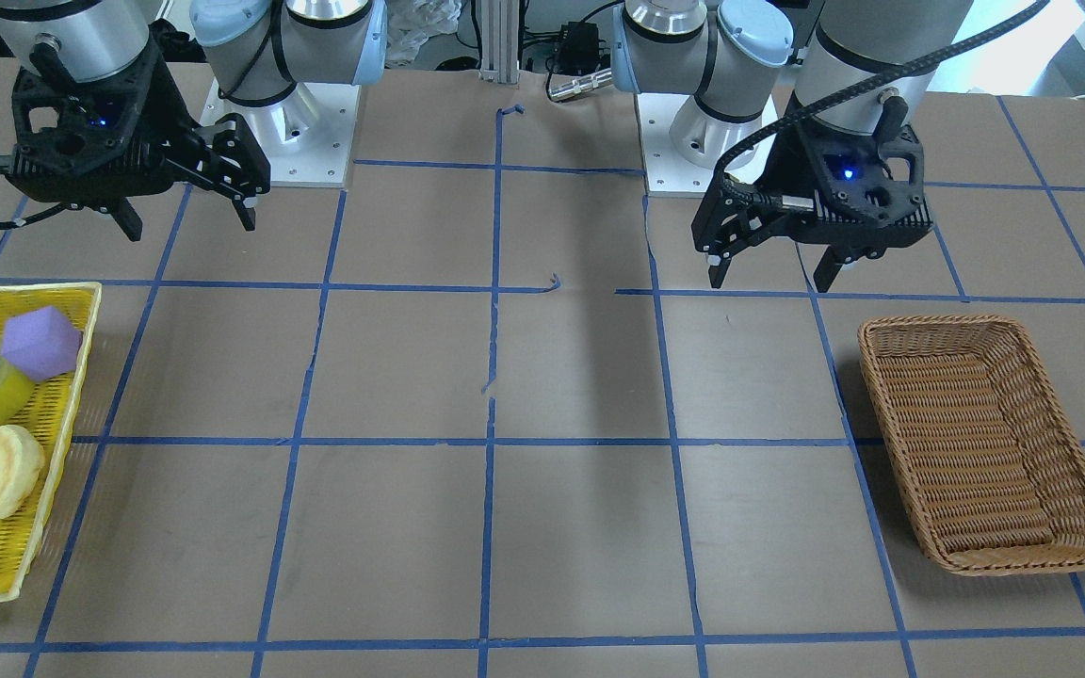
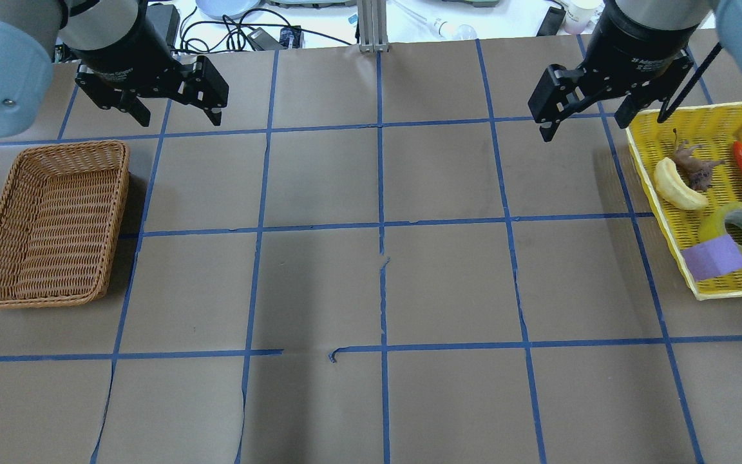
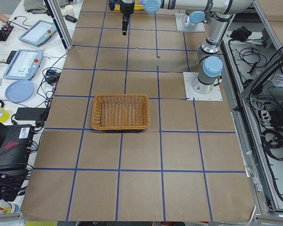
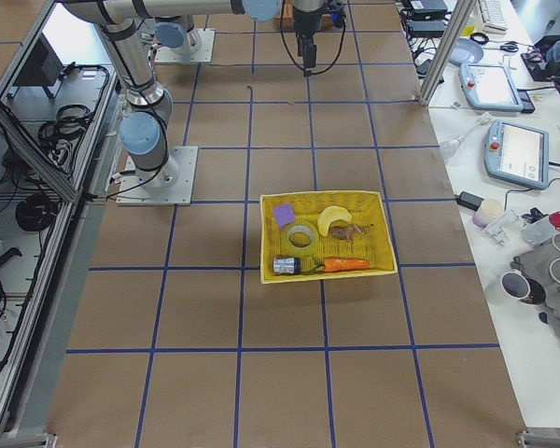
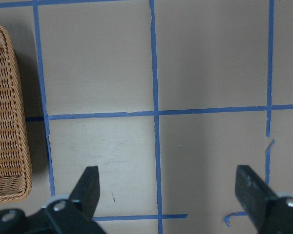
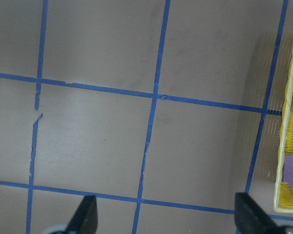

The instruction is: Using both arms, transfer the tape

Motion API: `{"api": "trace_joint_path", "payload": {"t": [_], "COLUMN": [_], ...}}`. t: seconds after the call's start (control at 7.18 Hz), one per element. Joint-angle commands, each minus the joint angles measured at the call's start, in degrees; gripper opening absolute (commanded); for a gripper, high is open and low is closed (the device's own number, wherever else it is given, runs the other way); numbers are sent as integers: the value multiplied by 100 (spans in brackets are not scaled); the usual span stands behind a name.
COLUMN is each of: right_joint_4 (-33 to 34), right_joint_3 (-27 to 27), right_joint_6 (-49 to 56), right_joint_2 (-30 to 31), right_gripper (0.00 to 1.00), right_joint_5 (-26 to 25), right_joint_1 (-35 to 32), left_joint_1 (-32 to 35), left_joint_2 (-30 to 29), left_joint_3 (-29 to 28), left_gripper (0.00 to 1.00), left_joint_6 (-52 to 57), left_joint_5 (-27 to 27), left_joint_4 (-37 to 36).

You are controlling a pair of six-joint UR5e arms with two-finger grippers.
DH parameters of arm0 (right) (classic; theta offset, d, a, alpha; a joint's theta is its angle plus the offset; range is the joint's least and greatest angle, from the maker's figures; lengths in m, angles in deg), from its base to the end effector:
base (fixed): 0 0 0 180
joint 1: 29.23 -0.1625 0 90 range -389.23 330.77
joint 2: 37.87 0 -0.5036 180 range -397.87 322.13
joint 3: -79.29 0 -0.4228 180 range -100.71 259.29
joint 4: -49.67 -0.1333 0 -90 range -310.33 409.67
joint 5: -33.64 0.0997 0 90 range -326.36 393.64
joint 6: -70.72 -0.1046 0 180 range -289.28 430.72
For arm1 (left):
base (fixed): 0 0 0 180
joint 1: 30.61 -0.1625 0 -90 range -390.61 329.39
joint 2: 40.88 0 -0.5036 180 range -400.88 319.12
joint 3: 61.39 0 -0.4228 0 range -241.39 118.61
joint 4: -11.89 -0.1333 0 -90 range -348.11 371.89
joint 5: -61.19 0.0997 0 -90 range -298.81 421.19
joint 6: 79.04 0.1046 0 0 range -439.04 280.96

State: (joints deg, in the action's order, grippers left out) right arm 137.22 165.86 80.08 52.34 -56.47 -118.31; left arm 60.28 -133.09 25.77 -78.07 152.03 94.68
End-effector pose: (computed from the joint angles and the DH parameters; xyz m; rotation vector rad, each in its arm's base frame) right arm 0.1247 -0.5240 0.5904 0.2309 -3.1292 0.0322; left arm -0.1404 -0.5531 0.5804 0.0491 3.1192 -0.2137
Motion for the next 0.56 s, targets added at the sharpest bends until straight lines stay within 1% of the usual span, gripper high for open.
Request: {"api": "trace_joint_path", "payload": {"t": [0.0,0.42], "right_joint_4": [-10,-10], "right_joint_3": [0,0], "right_joint_6": [14,216], "right_joint_2": [-4,-12], "right_gripper": [100,100], "right_joint_5": [-14,3], "right_joint_1": [5,40], "left_joint_1": [7,-10], "left_joint_2": [-26,-26], "left_joint_3": [-6,20], "left_gripper": [100,100], "left_joint_6": [0,8], "left_joint_5": [4,-13], "left_joint_4": [0,0]}}
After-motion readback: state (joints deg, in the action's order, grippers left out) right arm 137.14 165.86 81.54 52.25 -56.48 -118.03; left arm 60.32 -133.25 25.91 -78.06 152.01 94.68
